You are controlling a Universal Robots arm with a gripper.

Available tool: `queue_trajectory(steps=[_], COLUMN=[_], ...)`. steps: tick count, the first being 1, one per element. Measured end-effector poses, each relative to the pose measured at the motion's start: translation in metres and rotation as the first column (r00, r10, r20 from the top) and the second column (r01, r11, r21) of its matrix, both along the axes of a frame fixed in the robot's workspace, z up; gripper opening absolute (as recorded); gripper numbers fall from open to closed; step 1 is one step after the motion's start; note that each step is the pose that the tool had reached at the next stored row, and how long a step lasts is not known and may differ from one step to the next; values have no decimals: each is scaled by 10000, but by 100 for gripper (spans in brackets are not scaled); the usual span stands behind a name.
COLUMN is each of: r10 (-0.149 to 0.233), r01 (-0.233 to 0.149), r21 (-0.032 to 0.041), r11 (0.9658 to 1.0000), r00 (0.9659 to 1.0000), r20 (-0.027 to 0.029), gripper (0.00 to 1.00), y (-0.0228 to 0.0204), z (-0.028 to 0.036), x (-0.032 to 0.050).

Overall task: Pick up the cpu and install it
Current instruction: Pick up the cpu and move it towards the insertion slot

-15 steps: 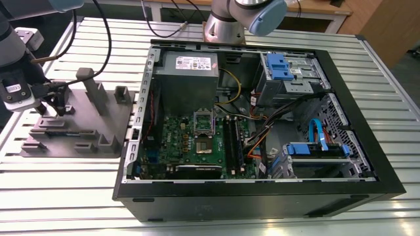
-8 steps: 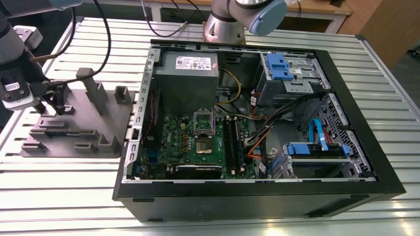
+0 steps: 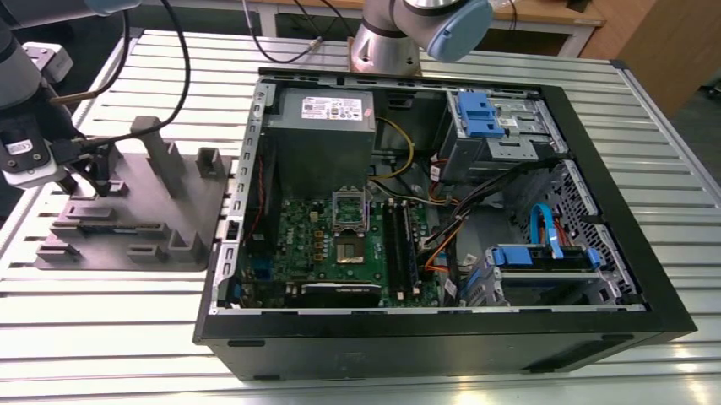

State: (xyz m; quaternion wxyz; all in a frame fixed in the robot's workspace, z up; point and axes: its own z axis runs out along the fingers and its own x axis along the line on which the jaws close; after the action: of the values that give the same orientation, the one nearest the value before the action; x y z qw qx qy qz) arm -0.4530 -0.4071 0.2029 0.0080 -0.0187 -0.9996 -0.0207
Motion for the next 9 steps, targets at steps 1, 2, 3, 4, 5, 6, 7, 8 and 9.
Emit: queue_trajectory(steps=[1, 2, 3, 4, 5, 6, 7, 8, 9], r10=[0, 0, 0, 0, 0, 0, 0, 0, 0], r01=[0, 0, 0, 0, 0, 0, 0, 0, 0], r21=[0, 0, 0, 0, -1, 0, 0, 0, 0], r11=[10000, 10000, 10000, 10000, 10000, 10000, 10000, 10000, 10000], r00=[10000, 10000, 10000, 10000, 10000, 10000, 10000, 10000, 10000], r20=[-1, 0, 0, -1, -1, 0, 0, 0, 0], gripper=[47, 47, 47, 47, 47, 47, 47, 47, 47], y=[0, 0, 0, 0, 0, 0, 0, 0, 0], z=[3, 5, 7, 10, 13, 15, 17, 19, 21], x=[0, 0, 0, 0, 0, 0, 0, 0, 0])
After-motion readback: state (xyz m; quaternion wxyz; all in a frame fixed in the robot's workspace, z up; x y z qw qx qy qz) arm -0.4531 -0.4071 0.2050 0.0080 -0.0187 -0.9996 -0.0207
